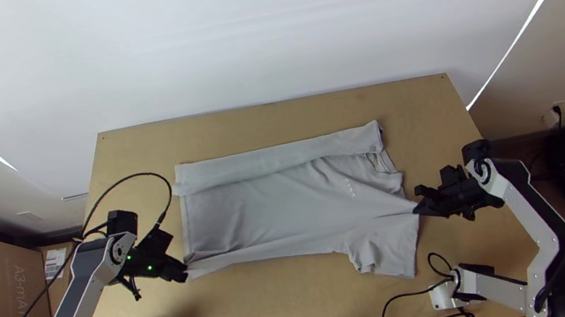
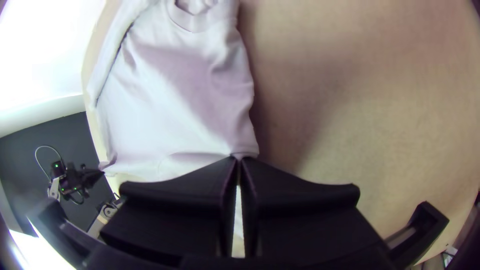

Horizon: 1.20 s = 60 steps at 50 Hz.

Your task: Fold the t-shirt

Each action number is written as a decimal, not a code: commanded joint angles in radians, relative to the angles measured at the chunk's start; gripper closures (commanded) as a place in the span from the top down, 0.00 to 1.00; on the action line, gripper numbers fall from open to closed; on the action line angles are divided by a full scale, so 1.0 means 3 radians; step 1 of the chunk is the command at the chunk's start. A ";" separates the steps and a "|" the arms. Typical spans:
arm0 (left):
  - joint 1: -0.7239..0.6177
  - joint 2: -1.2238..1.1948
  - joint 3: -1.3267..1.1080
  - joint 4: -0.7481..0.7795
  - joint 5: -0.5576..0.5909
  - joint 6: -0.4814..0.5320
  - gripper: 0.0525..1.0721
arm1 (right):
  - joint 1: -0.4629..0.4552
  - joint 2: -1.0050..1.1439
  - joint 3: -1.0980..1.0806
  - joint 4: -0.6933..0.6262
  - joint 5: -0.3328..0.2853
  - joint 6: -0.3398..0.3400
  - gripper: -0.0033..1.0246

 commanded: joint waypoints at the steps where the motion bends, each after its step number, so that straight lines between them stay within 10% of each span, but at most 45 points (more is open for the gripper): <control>1: -0.0012 -0.0026 0.0259 0.0132 0.0035 -0.0198 0.02 | 0.0083 -0.0108 0.0236 -0.0071 0.0017 -0.0028 0.02; 60: -0.0007 0.1774 0.2253 0.0806 0.0025 -0.0694 0.02 | 0.0594 0.2060 0.2430 0.0169 -0.0100 0.0447 0.02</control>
